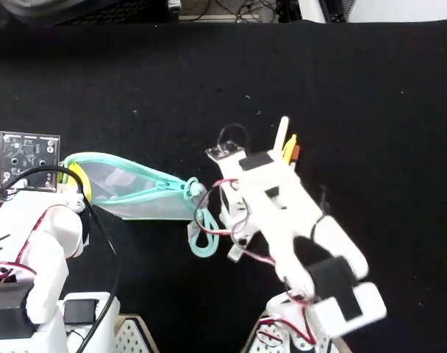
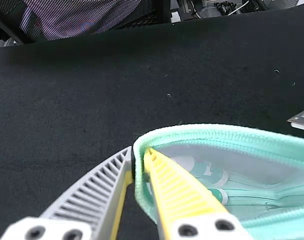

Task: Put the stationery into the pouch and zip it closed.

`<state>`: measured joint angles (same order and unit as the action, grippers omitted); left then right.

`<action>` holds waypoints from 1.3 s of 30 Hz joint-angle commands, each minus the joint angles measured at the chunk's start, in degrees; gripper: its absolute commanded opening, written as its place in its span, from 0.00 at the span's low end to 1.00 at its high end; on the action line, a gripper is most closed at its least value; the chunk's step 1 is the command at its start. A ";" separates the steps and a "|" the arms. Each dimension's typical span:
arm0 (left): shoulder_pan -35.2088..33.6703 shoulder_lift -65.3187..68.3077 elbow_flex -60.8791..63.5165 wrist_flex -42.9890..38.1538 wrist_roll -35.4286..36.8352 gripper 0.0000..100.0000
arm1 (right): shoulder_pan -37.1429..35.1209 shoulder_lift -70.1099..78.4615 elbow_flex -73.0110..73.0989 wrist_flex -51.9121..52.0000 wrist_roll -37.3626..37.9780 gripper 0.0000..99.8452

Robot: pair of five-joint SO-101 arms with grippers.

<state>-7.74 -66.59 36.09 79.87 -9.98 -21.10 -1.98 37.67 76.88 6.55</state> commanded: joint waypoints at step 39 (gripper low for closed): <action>-0.92 1.23 8.48 0.44 -0.09 0.04 | -0.35 -7.78 10.07 -19.87 16.00 0.17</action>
<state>-7.91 -66.59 36.09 79.87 -9.98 -21.36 -7.43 47.34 59.47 22.20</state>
